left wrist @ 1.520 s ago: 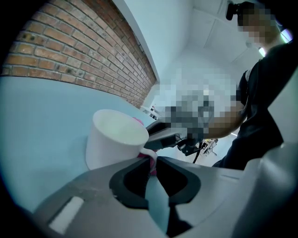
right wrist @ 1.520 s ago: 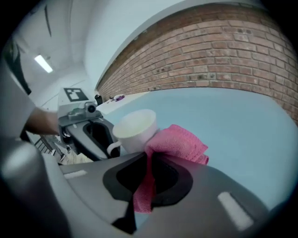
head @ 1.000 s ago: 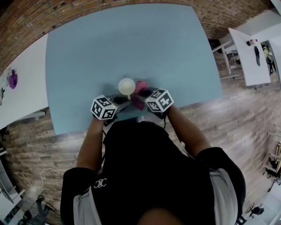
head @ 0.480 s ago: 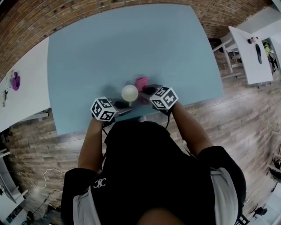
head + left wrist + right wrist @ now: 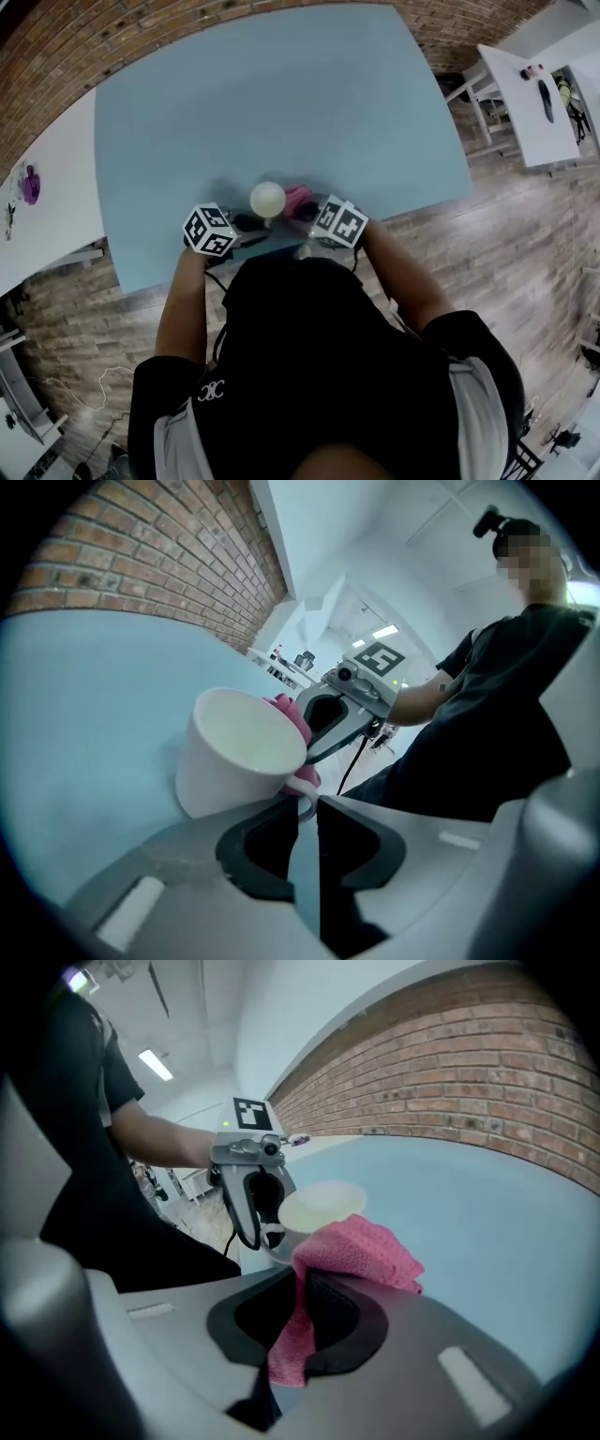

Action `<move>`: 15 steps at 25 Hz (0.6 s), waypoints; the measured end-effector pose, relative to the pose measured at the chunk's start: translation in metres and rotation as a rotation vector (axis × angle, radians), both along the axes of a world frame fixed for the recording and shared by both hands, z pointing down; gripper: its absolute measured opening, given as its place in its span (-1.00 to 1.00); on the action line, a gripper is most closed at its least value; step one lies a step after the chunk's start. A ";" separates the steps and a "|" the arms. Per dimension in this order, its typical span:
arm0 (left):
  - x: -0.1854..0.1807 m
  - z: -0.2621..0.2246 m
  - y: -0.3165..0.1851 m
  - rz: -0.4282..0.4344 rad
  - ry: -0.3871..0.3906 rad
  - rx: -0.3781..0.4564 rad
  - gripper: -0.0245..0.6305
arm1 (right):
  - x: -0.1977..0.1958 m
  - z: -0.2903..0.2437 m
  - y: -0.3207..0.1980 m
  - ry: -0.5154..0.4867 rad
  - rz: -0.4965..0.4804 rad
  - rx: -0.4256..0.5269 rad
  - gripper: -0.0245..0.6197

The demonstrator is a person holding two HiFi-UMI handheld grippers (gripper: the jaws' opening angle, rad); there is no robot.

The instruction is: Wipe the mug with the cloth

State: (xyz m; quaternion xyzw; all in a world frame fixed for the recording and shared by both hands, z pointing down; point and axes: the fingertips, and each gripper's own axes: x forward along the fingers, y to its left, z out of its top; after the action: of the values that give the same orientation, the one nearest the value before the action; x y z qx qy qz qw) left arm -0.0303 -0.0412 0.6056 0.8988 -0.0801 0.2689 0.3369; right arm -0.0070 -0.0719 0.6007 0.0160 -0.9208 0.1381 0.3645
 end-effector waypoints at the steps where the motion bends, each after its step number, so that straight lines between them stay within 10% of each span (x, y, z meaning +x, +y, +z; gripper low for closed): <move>1: 0.000 0.001 -0.001 -0.007 -0.024 0.032 -0.72 | 0.001 0.000 -0.003 -0.003 0.018 -0.001 -0.81; 5: -0.001 -0.003 -0.001 -0.118 -0.082 0.199 -0.25 | 0.009 0.000 -0.013 -0.009 0.058 -0.001 -0.81; 9: -0.017 -0.006 0.001 -0.364 -0.143 0.292 -0.20 | 0.009 0.000 -0.015 -0.013 0.064 -0.005 -0.81; 15: -0.035 -0.019 -0.012 -0.895 -0.163 0.100 -0.22 | 0.007 0.000 -0.015 -0.005 0.060 0.005 -0.81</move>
State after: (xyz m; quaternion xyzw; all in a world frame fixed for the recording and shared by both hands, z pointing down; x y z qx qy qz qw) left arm -0.0655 -0.0527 0.5868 0.7668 -0.4994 0.1627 0.3689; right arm 0.0002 -0.0865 0.6006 0.0440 -0.9211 0.1469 0.3578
